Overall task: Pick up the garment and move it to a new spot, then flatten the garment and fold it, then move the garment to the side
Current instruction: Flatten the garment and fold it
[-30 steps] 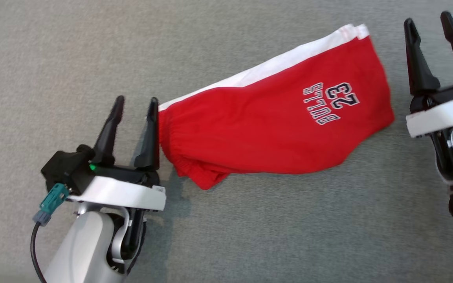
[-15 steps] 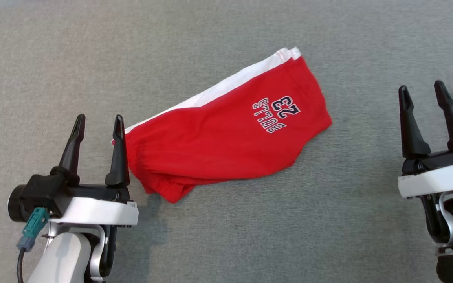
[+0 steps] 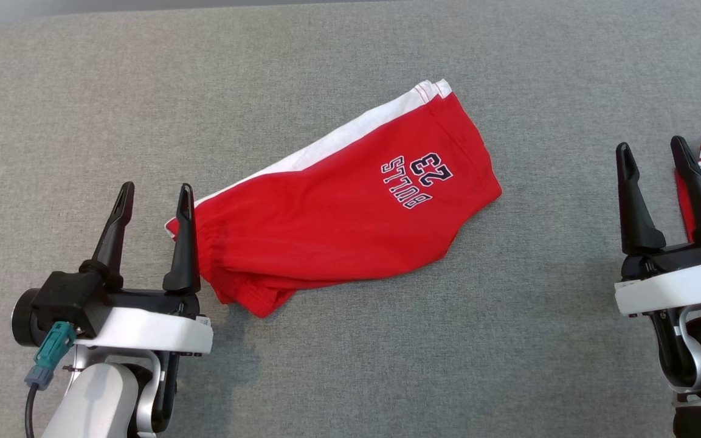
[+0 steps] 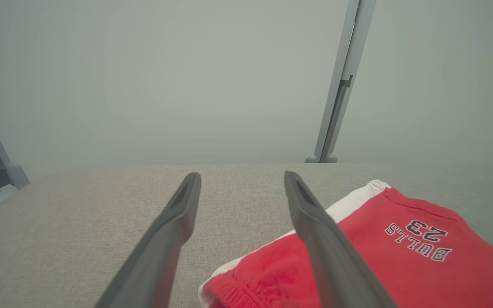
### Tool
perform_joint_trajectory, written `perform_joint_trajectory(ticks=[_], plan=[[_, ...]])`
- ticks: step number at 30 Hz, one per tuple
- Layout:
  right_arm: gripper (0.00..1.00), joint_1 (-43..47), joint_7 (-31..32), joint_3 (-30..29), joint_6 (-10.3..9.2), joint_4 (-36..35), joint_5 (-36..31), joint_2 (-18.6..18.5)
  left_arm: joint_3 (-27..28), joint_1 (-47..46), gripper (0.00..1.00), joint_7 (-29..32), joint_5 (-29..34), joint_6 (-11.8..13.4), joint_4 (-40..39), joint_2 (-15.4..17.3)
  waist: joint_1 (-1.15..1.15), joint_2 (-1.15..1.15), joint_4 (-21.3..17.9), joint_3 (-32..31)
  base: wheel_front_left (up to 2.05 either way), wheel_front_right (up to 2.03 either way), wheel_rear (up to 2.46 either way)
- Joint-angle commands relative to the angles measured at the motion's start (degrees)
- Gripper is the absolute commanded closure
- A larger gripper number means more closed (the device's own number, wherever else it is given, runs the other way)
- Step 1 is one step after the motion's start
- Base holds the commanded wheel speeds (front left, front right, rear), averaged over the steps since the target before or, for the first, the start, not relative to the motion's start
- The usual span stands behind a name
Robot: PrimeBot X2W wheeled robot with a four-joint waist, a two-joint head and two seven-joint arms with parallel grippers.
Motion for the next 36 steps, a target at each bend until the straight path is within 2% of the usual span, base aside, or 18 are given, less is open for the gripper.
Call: perform_joint_trajectory(ticks=[1,7,12,19,24,28,29,30,31,32,36], plan=[[0.0,0.5,0.2,-0.2,-0.03,-0.2,-0.2,-0.2,0.1,-0.3,0.0,0.0,0.1,0.4,-0.2,0.4,0.0,0.0,0.1,0.0,0.0,0.0,0.0],[0.0,-2.9,1.1,-2.8,-0.03,0.6,-0.2,-2.4,-0.6,-1.5,0.0,0.0,0.0,0.0,-0.8,-0.1,0.0,0.0,1.8,1.2,0.0,0.0,0.0],[0.0,-8.7,3.2,-3.2,-0.03,4.9,-1.6,-4.6,-1.6,-3.2,0.0,-0.4,0.0,-1.0,-0.7,-0.9,0.0,0.0,4.7,3.9,0.0,0.0,0.0],[0.0,-15.3,5.7,5.3,-0.03,13.5,0.2,-5.1,-2.6,-5.7,0.0,-1.1,-0.6,-2.5,0.8,-2.4,0.0,0.0,8.4,7.9,0.0,0.0,0.0],[0.0,-16.7,6.9,11.7,-0.03,18.7,1.9,-5.4,-2.7,-6.7,0.0,-1.6,-0.3,-3.0,1.9,-3.4,0.0,0.0,9.8,9.7,0.0,0.0,0.0],[0.0,-16.3,8.2,14.0,-0.03,21.9,2.9,-5.6,-2.4,-7.1,0.0,-1.8,0.2,-3.1,2.3,-3.9,0.0,0.0,10.0,10.1,0.0,0.0,0.0],[0.31,-16.1,8.8,14.6,-0.03,22.3,3.3,-5.5,-2.3,-7.2,0.0,-1.9,0.2,-3.2,2.4,-3.8,0.0,0.0,10.0,10.1,0.0,0.0,0.0],[0.31,-16.1,8.8,14.6,-0.03,22.3,3.3,-5.5,-2.3,-7.2,0.0,-1.9,0.2,-3.2,2.4,-3.8,0.0,0.0,10.0,10.1,0.0,0.0,0.0],[0.73,-15.9,9.3,15.3,-0.03,22.5,3.7,-5.4,-2.1,-7.2,0.0,-1.9,0.3,-3.3,2.5,-3.8,0.0,0.0,9.9,10.1,0.0,0.0,0.0],[1.0,-15.6,9.3,15.6,-0.03,22.4,4.5,-5.2,-2.1,-7.3,0.0,-2.0,0.4,-3.3,2.6,-3.9,0.0,0.0,9.8,10.1,0.0,0.0,0.0],[1.0,-14.0,8.6,15.2,-0.03,21.1,6.2,-5.0,-1.7,-7.3,0.0,-2.1,1.1,-3.3,2.4,-3.9,0.0,0.0,8.6,9.6,0.0,0.0,0.0]])
